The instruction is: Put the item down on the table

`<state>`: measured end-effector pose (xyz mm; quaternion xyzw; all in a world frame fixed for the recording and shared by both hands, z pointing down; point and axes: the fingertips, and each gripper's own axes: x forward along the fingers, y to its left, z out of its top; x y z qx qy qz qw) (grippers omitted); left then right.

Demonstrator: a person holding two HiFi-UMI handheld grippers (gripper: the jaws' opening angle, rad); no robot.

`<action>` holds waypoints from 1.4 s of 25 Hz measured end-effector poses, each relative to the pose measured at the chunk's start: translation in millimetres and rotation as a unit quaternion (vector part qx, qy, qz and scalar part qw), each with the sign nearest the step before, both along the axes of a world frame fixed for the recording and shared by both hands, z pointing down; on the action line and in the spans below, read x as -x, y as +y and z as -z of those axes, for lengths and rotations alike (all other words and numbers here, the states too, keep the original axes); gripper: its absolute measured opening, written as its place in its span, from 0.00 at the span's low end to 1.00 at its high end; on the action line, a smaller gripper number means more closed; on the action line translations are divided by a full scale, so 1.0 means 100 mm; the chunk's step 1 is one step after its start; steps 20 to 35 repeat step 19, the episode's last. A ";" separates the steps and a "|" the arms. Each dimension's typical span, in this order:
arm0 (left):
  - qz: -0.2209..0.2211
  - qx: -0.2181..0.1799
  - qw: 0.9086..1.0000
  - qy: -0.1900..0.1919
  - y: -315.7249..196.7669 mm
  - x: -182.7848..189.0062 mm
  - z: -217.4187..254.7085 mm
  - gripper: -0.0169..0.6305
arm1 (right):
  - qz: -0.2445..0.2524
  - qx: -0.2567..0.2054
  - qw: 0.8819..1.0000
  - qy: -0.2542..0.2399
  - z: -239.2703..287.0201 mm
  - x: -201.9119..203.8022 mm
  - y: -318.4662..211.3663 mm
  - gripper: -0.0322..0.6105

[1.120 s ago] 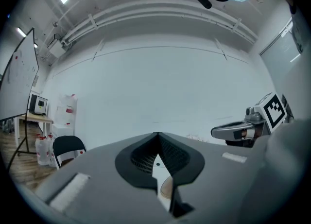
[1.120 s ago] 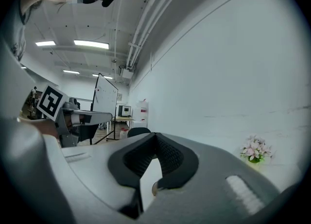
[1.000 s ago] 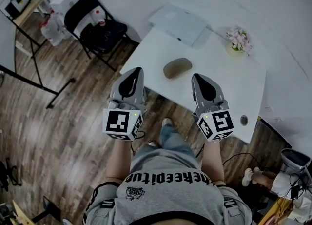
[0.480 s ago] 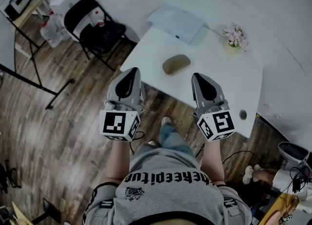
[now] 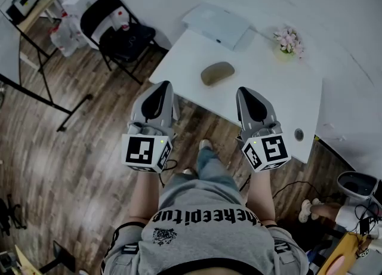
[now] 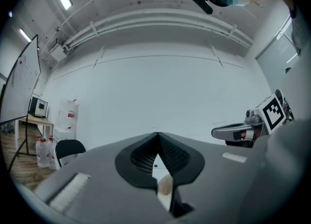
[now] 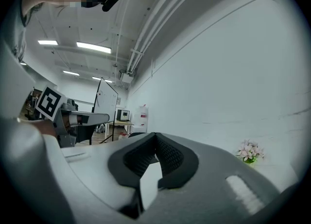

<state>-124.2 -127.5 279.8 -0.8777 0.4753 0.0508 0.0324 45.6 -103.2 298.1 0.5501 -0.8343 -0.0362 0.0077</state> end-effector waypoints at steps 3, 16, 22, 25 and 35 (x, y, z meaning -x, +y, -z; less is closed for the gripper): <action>-0.003 -0.001 1.000 0.002 0.05 0.01 0.00 0.05 | -0.001 -0.001 1.000 -0.002 0.01 0.02 0.04 0.05; -0.001 0.001 1.000 0.010 0.19 0.12 -0.01 0.05 | -0.003 -0.005 1.000 -0.003 0.02 0.09 0.18 0.05; -0.003 0.002 1.000 0.011 0.22 0.13 -0.01 0.05 | -0.002 -0.005 1.000 -0.002 0.03 0.12 0.21 0.05; -0.003 0.002 1.000 0.011 0.22 0.13 -0.01 0.05 | -0.002 -0.005 1.000 -0.002 0.03 0.12 0.21 0.05; -0.003 0.002 1.000 0.011 0.22 0.13 -0.01 0.05 | -0.002 -0.005 1.000 -0.002 0.03 0.12 0.21 0.05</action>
